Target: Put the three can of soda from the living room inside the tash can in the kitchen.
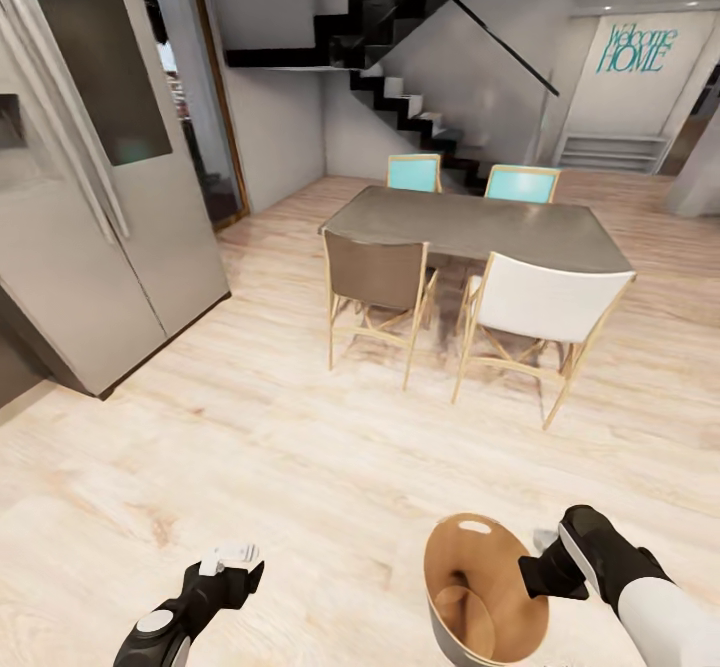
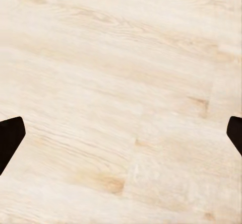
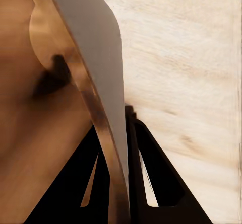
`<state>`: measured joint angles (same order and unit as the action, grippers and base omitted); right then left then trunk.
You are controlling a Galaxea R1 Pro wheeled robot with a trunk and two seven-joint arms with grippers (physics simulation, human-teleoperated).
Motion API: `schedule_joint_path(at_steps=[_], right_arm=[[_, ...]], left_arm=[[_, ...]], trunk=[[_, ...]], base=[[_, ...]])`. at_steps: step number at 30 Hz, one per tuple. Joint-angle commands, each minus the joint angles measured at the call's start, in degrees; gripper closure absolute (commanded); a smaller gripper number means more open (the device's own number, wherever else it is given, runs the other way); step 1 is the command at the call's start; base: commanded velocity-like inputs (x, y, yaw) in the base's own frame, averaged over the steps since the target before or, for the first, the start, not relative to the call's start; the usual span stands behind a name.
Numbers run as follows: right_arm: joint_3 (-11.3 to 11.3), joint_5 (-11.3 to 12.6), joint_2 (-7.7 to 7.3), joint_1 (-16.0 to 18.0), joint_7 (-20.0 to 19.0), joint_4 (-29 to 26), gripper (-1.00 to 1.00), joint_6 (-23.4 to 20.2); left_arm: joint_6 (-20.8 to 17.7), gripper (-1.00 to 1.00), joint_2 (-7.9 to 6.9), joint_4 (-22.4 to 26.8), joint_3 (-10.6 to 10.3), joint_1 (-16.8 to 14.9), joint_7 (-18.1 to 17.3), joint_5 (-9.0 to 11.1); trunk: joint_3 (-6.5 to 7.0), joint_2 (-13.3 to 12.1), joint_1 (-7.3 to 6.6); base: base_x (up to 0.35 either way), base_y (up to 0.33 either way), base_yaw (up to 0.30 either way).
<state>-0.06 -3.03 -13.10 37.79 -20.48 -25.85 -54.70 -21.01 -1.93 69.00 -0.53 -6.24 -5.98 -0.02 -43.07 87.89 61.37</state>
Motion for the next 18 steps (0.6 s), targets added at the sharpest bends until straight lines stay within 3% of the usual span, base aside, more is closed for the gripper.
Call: schedule_joint_path(at_steps=[1, 8, 18], right_arm=[[-0.1, 1.4, 0.01, 0.0, -0.4, 0.0, 1.0, -0.2], [-0.1, 1.4, 0.08, 0.0, -0.4, 0.0, 1.0, -0.2], [0.0, 1.4, 0.18, 0.0, -0.3, -0.1, 1.0, -0.3]], left_arm=[[0.0, -1.0, 0.0, 0.0, 0.0, 0.0, 0.0, 0.1], [3.1, -1.0, -0.03, 0.1, 0.1, 0.0, 0.0, 0.1], [3.8, -1.0, -0.02, 0.1, 0.0, 0.0, 0.0, 0.0]], trunk=[[0.0, 0.0, 0.0], [0.0, 0.0, 0.0], [0.0, 0.0, 0.0]], base=[[0.102, -0.233, -0.249], [0.035, -0.107, -0.249], [0.002, -0.256, -0.249]])
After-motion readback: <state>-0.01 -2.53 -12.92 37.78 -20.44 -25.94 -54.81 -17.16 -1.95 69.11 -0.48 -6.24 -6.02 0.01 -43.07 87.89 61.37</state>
